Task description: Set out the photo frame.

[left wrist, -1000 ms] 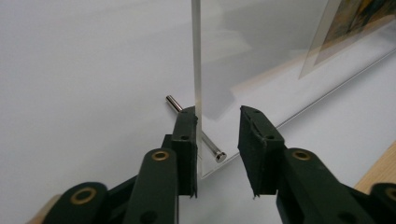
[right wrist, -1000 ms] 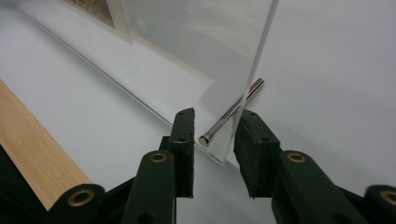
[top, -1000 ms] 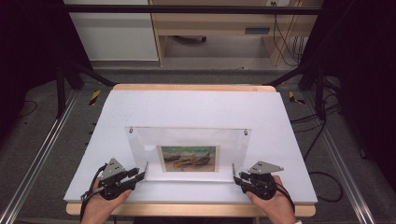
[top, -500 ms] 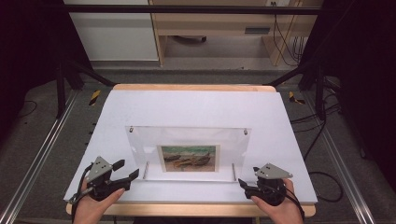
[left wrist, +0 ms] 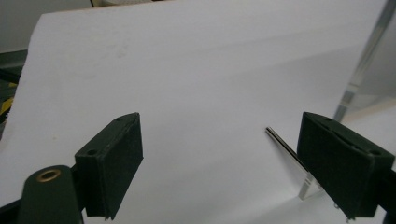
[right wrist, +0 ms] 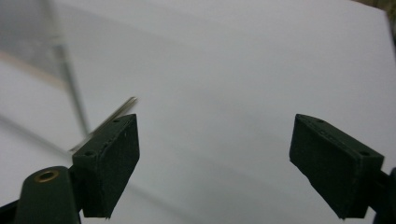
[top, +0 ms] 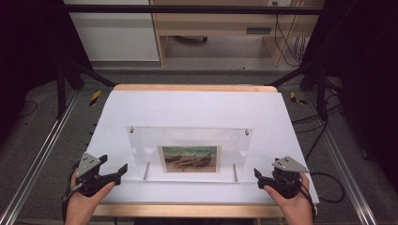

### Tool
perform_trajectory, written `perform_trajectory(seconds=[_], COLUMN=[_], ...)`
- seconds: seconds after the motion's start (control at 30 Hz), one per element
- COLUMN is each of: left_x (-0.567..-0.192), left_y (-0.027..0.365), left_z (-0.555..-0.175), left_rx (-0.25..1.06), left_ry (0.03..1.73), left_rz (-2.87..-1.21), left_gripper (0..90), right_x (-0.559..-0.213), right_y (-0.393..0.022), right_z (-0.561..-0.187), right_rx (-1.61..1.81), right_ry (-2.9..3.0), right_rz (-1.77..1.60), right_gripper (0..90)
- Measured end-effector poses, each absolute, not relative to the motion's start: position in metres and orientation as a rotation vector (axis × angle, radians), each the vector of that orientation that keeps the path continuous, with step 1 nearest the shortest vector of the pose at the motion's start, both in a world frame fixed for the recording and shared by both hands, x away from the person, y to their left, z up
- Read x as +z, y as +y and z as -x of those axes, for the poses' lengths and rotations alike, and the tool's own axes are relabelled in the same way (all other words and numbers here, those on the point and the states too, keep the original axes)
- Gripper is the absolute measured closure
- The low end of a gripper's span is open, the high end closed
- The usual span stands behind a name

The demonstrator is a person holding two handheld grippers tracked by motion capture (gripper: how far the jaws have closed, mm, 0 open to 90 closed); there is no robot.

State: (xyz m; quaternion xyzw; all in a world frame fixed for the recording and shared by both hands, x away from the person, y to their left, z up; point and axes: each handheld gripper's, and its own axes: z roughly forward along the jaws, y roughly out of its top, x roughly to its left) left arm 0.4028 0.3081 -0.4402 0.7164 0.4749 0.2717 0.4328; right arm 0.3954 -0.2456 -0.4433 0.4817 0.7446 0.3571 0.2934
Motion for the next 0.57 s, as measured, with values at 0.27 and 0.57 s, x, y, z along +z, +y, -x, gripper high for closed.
perform_trajectory(seconds=[0.27,0.57], left_x=[-0.457,-0.463], left_y=[0.319,0.315], left_z=[-0.43,-0.441], left_rx=[0.721,0.724], left_ry=[1.232,1.21], left_rz=[-1.811,-1.848], left_gripper=[8.9,7.7], right_x=[-0.454,-0.466], right_y=[-0.265,-0.269], right_z=[-0.43,-0.45], right_rx=[0.882,0.939], right_ry=[1.832,1.842], right_rz=[-1.383,-1.433], right_gripper=[9.6,14.1])
